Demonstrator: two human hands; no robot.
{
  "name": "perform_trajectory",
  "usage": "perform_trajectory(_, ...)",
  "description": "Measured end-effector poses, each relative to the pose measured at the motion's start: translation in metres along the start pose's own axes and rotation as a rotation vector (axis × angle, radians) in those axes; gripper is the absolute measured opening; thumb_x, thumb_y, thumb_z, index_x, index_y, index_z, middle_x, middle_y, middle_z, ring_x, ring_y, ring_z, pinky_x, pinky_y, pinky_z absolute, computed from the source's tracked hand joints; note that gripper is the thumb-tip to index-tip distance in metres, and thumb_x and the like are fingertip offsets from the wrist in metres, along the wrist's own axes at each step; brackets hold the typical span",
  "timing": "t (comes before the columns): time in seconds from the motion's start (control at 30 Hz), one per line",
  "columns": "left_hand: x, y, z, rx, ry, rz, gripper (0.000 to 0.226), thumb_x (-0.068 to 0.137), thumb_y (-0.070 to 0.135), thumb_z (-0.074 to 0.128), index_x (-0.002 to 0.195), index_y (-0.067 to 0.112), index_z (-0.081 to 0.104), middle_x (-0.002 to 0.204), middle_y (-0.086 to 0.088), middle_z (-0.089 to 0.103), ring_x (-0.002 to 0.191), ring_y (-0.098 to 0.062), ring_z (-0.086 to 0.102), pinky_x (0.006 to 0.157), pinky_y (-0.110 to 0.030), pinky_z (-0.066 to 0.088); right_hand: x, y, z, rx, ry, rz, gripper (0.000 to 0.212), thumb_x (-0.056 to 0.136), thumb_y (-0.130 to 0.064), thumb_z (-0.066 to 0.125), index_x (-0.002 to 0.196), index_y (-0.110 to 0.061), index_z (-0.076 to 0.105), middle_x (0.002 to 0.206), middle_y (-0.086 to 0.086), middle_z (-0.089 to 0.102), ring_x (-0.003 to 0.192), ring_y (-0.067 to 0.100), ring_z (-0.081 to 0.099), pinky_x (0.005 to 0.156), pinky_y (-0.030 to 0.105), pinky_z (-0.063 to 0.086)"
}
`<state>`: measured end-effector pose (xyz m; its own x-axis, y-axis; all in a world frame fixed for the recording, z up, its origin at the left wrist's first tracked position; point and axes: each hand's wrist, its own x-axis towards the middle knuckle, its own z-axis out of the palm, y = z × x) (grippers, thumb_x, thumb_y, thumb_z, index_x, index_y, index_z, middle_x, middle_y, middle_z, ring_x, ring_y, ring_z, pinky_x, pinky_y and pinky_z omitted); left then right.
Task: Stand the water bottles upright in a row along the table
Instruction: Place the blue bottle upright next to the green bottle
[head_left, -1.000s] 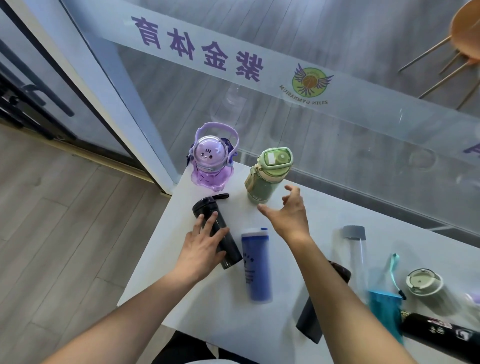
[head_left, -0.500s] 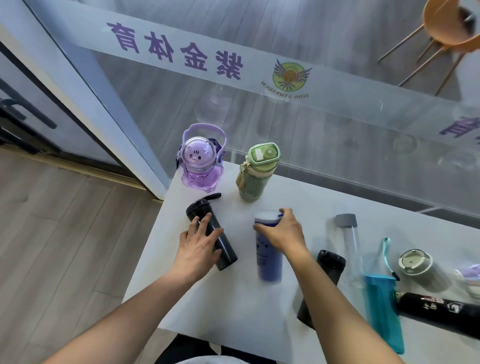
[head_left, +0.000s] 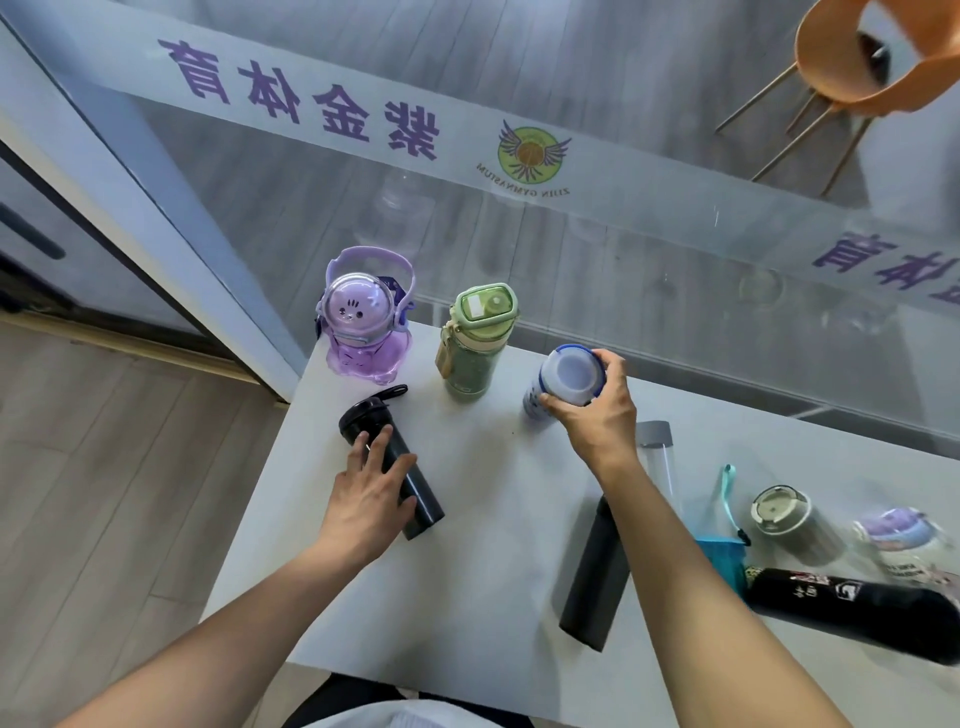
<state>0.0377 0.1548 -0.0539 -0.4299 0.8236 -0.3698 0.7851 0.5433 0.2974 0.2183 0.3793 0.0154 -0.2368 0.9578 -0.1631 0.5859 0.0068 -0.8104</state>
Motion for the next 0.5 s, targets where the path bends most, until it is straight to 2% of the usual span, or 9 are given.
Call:
perform_trajectory(0.17,0.0,0.0,0.001,-0.01,0.007,-0.003,0.053,0.089,0.038,0.06,0.14,0.032,0.044,0.165,-0.004,0.005,0.151,-0.032,-0.002,0.1,-0.047,0.043,0.014,0.004,0.005,0.005,0.014,-0.029,0.083,0.062,-0.028,0.093,0.13,-0.031,0.045,0.126,-0.009,0.057,0.112,0.016,0.055,0.098,0.037,0.049)
perform_trajectory(0.5,-0.001,0.001,-0.003,0.042,0.012,0.014,0.047,0.094,0.035,0.053,0.14,0.028,0.046,0.165,-0.002,0.008,0.152,-0.029,0.0,0.105,-0.044,0.04,0.02,0.009,0.007,-0.046,0.006,-0.062,0.087,0.062,-0.03,0.093,0.133,-0.026,0.043,0.126,-0.005,0.052,0.116,0.019,0.052,0.1,0.037,0.047)
